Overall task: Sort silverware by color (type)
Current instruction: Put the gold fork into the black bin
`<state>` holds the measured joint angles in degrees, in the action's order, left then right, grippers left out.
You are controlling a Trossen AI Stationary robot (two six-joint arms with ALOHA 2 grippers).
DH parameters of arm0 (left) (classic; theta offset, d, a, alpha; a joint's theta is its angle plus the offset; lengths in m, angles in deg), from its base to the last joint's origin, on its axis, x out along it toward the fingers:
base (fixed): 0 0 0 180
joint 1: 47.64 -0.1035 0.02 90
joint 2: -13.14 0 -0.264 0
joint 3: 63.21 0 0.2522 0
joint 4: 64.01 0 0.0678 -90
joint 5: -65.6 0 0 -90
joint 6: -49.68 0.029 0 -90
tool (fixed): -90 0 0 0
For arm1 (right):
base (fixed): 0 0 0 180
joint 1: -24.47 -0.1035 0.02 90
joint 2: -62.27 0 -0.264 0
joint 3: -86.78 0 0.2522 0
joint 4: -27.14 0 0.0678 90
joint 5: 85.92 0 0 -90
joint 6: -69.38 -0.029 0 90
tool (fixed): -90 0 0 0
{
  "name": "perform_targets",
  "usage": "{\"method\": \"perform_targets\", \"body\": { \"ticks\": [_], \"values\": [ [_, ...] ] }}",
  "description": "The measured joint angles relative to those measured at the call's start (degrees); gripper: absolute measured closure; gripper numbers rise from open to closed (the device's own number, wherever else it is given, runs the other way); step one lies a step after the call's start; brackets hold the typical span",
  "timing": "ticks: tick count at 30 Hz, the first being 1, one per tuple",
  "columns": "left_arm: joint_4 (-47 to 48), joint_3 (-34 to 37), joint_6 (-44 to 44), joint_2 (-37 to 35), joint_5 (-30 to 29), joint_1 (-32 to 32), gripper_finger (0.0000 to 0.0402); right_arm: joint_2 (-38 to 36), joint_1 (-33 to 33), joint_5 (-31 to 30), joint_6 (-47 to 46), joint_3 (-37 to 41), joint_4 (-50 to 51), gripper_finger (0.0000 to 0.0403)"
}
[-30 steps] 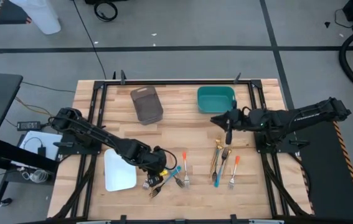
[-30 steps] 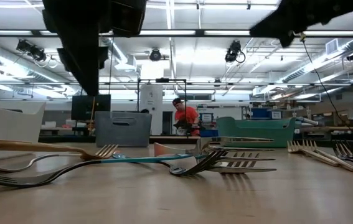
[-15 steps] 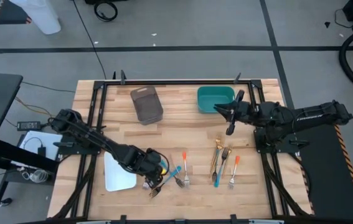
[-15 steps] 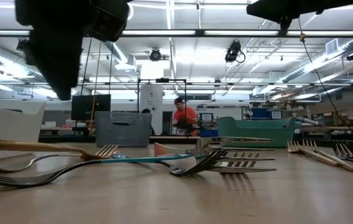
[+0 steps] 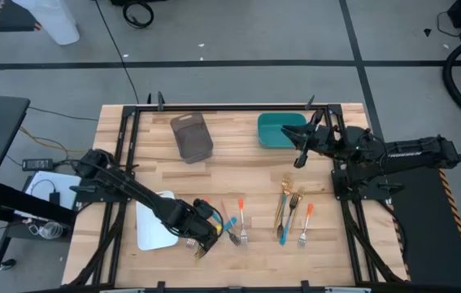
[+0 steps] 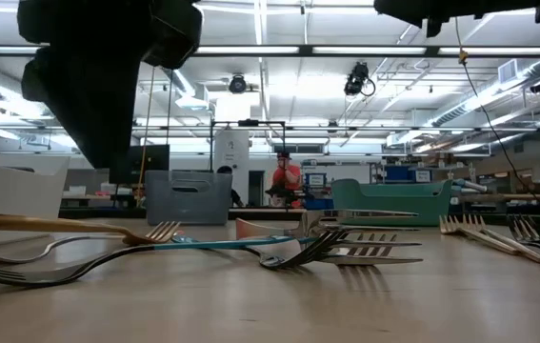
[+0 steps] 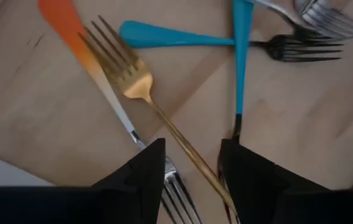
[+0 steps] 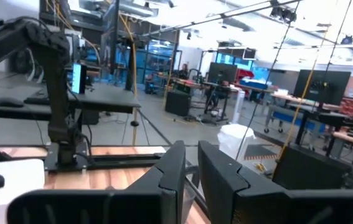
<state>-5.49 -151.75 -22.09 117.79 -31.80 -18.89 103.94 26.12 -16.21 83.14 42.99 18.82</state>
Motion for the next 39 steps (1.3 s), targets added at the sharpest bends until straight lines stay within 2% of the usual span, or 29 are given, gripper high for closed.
{"method": "perform_targets", "body": {
  "ticks": [3,15,18,24,29,39],
  "values": [
    [3.23,-2.02,0.55,2.43,0.02,-0.03,0.0254,0.47,0.87,0.53,0.0,0.0,-0.81,0.0347],
    [2.09,-2.55,-5.82,4.25,-0.68,-0.59,0.0259,3.28,1.55,3.24,-0.26,0.02,-1.46,0.0347],
    [1.34,-2.54,-6.06,4.24,-1.1,-0.66,0.0248,4.21,1.55,3.51,-0.61,0.02,-1.38,0.0347],
    [0.8,-2.54,-6.91,4.67,-1.03,-0.68,0.0199,5.61,1.55,3.55,-1.99,0.02,-1.42,0.0347],
    [0.45,-2.53,-6.78,6.16,1.99,-0.59,0.0179,5.88,1.55,3.55,-2.03,0.01,-1.23,0.0347],
    [-1.13,-2.52,-5.55,8.98,4.22,-0.57,0.0213,6.05,1.5,3.68,-2.25,0.02,-1.41,0.0347]
  ]
}}
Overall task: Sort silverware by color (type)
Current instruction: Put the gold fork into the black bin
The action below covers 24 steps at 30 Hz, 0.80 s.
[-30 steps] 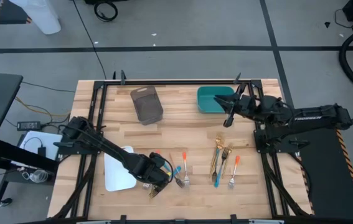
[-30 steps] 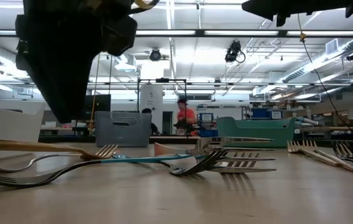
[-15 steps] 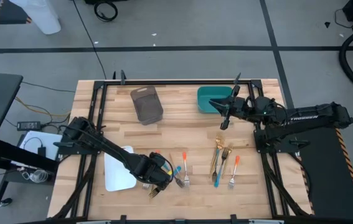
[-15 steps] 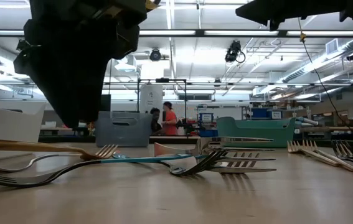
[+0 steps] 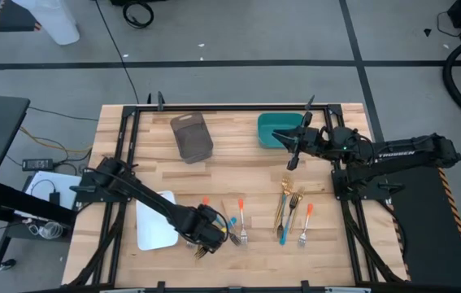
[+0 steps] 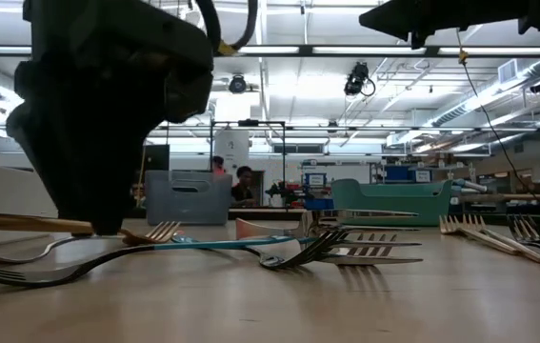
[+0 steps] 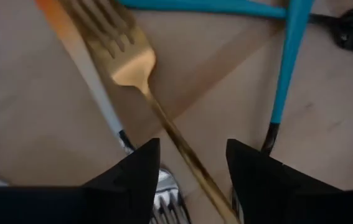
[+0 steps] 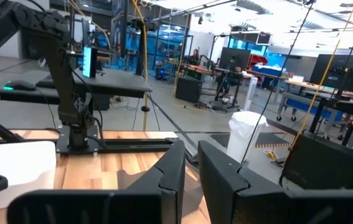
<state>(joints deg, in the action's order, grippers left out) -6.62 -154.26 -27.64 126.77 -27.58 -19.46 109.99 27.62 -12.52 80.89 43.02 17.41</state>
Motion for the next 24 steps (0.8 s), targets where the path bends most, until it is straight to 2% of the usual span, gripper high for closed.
{"method": "perform_targets", "body": {
  "ticks": [10,24],
  "values": [
    [0.32,-0.04,1.51,1.44,0.13,-0.07,0.0256,0.0,0.01,0.02,0.0,0.0,0.04,0.0347],
    [1.07,-0.02,1.54,1.52,-2.86,-0.43,0.0346,0.0,-0.02,0.02,0.01,0.0,0.24,0.0347]
  ]
}}
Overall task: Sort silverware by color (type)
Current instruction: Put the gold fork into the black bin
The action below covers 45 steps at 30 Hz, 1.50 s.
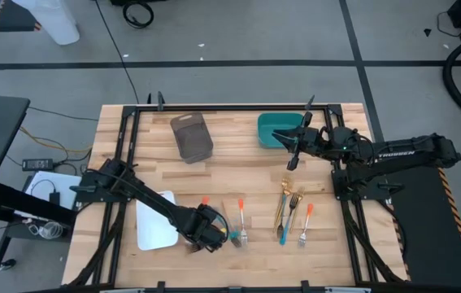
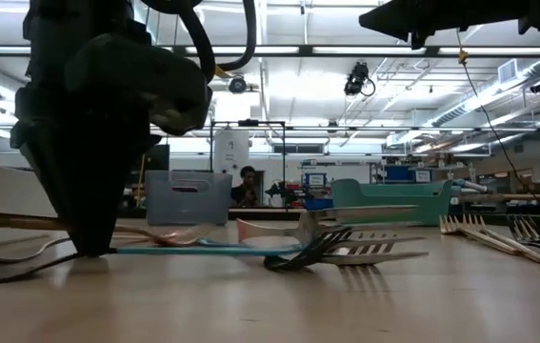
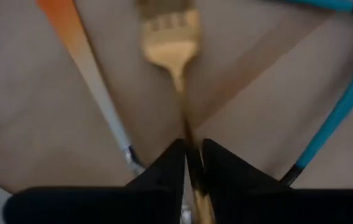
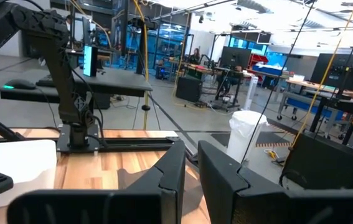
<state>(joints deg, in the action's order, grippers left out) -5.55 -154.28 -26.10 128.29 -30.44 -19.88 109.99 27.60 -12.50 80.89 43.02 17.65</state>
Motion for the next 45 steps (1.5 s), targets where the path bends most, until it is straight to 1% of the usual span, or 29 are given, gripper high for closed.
{"method": "perform_targets", "body": {
  "ticks": [3,5,10,13,18,22,25,34,45],
  "values": [
    [-0.03,0.0,0.14,0.01,-0.82,-0.14,0.0367,0.0,0.0,0.0,-0.01,0.0,0.02,0.0347],
    [-0.06,0.0,0.15,0.01,-1.37,-0.16,0.0373,0.0,0.0,0.0,-0.01,-0.01,0.02,0.0347],
    [0.36,0.01,0.14,0.09,-4.23,-0.52,0.0367,0.0,0.0,0.0,-0.01,-0.02,0.09,0.0347],
    [0.36,0.02,0.22,0.1,-4.66,-0.75,0.0364,0.0,0.0,0.0,-0.01,-0.01,0.17,0.0347],
    [0.5,0.07,1.8,-0.84,-4.51,-0.75,0.0372,0.0,0.0,0.0,-0.01,0.0,0.22,0.0347],
    [0.8,0.07,3.61,-2.64,-4.75,-1.05,0.0368,0.0,0.0,0.0,-0.01,0.0,0.32,0.0347],
    [1.15,0.07,5.3,-4.34,-6.01,-1.51,0.0366,0.0,0.0,0.0,-0.48,0.0,0.7,0.0347],
    [2.76,0.07,11.64,-9.28,-11.56,-2.93,0.0368,-0.02,-0.04,-0.02,-3.33,-0.01,4.17,0.0347],
    [5.74,0.04,19.82,-12.74,-12.84,-5.52,0.0368,-0.02,-0.07,0.14,-9.13,0.0,9.65,0.0347]
  ]
}}
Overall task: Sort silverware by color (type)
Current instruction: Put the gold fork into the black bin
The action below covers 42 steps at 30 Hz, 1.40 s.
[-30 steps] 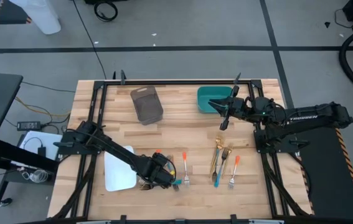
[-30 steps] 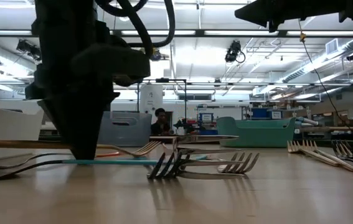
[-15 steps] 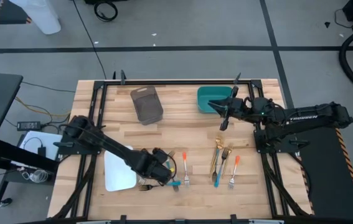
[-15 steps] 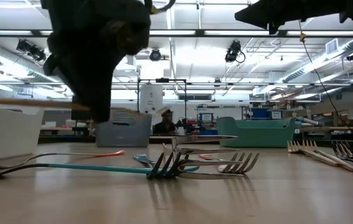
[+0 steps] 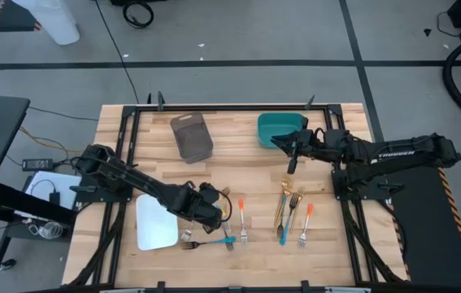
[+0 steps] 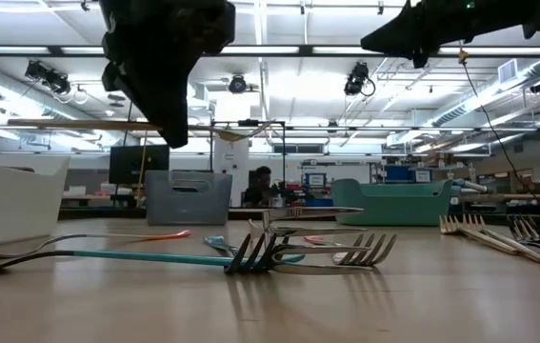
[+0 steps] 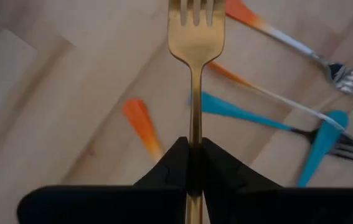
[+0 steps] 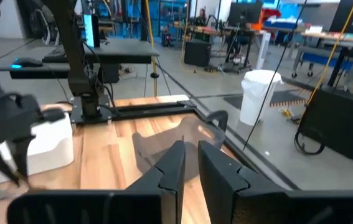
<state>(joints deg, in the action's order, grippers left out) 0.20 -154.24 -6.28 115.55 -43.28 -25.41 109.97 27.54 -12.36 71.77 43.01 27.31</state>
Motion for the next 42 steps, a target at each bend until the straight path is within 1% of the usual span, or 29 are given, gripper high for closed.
{"method": "perform_targets", "body": {
  "ticks": [7,10,14,18,20,22,26,30,33,38,42],
  "values": [
    [2.22,-0.07,5.53,-0.78,-1.01,-1.36,0.0368,0.02,-0.03,0.05,-2.91,0.0,2.23,0.0347],
    [3.58,-0.04,8.81,-1.44,-3.3,-1.67,0.0368,0.02,-0.29,0.03,-2.92,-0.02,3.3,0.0347],
    [5.12,-0.04,15.78,-2.59,-10.23,-1.76,0.0368,-0.01,-0.32,-0.19,-2.74,-0.02,4.23,0.0347],
    [9.3,-0.07,23.61,-3.69,-21.02,-0.51,0.0367,-0.08,-0.12,-0.33,-0.9,0.0,4.35,0.0347],
    [13.43,-0.07,25.04,-3.73,-25.67,0.27,0.0367,-0.09,0.06,-0.36,-0.42,-0.01,4.4,0.0347],
    [17.59,-0.04,25.11,-3.8,-29.11,1.07,0.0367,-0.09,0.09,-0.86,-0.71,0.0,4.85,0.0347],
    [23.12,0.16,23.88,-3.8,-34.49,2.79,0.0367,0.13,0.09,-3.05,-3.49,-0.02,4.62,0.0347],
    [22.52,2.36,26.73,-4.47,-38.13,4.02,0.0367,0.13,0.09,-3.44,-6.15,-0.02,4.55,0.0347],
    [18.5,4.77,30.98,-5.32,-40.01,3.91,0.0367,0.13,0.08,-3.42,-7.57,-0.01,4.53,0.0347],
    [13.5,5.7,38.06,-5.94,-41.06,3.54,0.0367,0.13,0.09,-3.43,-10.98,-0.02,4.31,0.0347],
    [9.27,5.66,41.48,-6.2,-40.25,2.63,0.0367,0.13,0.09,-3.44,-15.4,-0.02,4.15,0.0347]
  ]
}}
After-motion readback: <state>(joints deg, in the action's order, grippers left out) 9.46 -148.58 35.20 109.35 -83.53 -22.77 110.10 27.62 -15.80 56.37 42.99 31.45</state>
